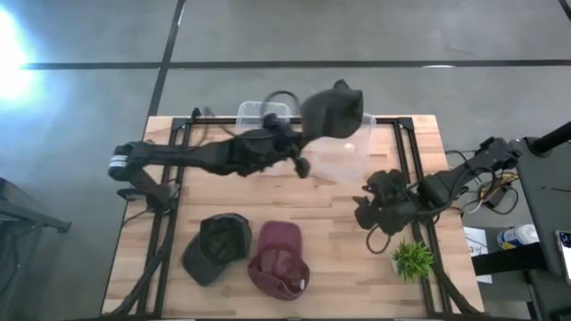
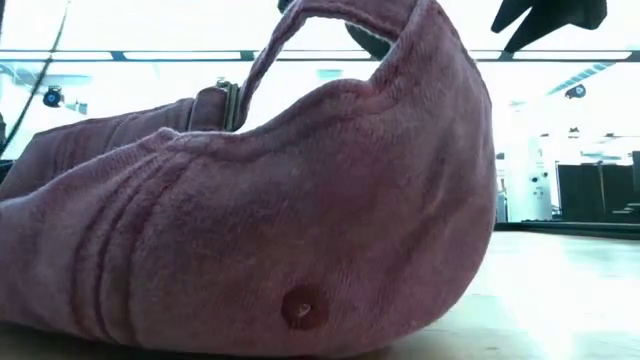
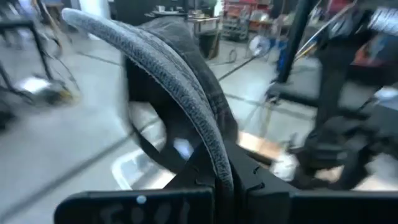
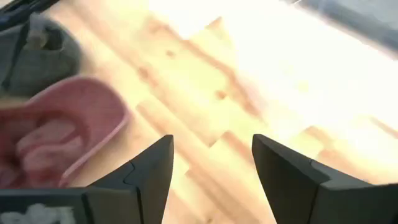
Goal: Pick & Place hat
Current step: Put the right black cap into the right transparent bin, then put the red cap into the left transparent bin
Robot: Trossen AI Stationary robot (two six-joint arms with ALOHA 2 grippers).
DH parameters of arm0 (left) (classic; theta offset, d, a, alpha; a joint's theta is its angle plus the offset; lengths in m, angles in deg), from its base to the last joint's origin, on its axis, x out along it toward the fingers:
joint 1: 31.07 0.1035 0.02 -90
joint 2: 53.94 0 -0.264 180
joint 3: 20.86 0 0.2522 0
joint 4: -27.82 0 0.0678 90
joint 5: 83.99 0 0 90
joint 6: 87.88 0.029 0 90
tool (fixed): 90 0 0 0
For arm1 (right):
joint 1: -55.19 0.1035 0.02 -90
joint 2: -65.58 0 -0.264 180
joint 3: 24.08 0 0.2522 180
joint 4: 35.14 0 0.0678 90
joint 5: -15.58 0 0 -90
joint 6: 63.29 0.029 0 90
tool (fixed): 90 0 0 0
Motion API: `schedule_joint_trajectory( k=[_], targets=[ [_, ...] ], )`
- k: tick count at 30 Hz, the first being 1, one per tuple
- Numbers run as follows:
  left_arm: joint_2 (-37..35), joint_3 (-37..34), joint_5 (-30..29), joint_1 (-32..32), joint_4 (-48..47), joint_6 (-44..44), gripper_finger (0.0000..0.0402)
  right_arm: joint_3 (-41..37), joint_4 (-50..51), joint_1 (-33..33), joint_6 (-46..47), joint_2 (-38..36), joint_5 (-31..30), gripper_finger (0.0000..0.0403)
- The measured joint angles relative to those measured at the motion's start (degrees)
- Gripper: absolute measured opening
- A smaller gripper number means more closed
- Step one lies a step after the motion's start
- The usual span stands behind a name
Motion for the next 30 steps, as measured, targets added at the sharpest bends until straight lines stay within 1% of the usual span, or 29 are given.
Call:
schedule_joint_trajectory(
  k=[3,5,7,9,12,16,17,18,20,23,27,30],
  targets=[
    [5.86,5.49,2.6,1.91,-1.5,1.63,0.0006,0.19,-0.02,-0.92,-0.37,0.11,-0.3,0.0215],
    [9.87,10.2,2.72,3.07,-4.71,0.74,0.0006,-0.34,-0.04,-1.04,0.62,0.43,-0.17,0.0215],
    [14.19,15.74,2.69,4.17,-11.55,-2.86,0.0006,-1.06,0.08,-1.04,2.15,0.92,0.03,0.0215],
    [19.09,21.57,2.7,4.96,-20.82,-6.61,0.0006,-1.65,0.03,-1.04,3.73,1.05,0.33,0.0215],
    [26.31,31.39,3.55,5.77,-32.38,-9.32,0.0006,-2.45,0.03,-1.01,5.75,0.92,0.45,0.0215],
    [34.83,46.59,11.88,7.34,-43.3,-14.74,0.0012,-3.55,1.02,-1.01,7.01,0.2,1.4,0.0215],
    [36.66,48.21,13.57,7.71,-43.54,-14.99,0.0018,-3.94,1.04,-0.93,6.99,0.02,1.42,0.0215],
    [37.03,46.96,14.9,8.02,-41.1,-15.09,0.0025,-4.31,1.0,-0.73,6.97,-0.09,1.55,0.0215],
    [36.61,41.95,18.48,8.66,-37.25,-15.17,0.0042,-4.97,0.94,-0.23,6.97,-0.52,1.63,0.0215],
    [36.34,37.62,19.63,9.29,-34.87,-15.93,0.0071,-5.68,0.81,0.89,7.13,-1.3,1.63,0.0215],
    [32.18,36.33,20.68,10.1,-34.27,-15.58,0.0116,-6.73,0.15,1.66,7.04,-2.31,1.6,0.0215],
    [28.34,36.33,20.96,9.85,-36.78,-12.1,0.0148,-8.55,-2.74,1.72,5.0,-3.49,1.65,0.0215]
  ],
)
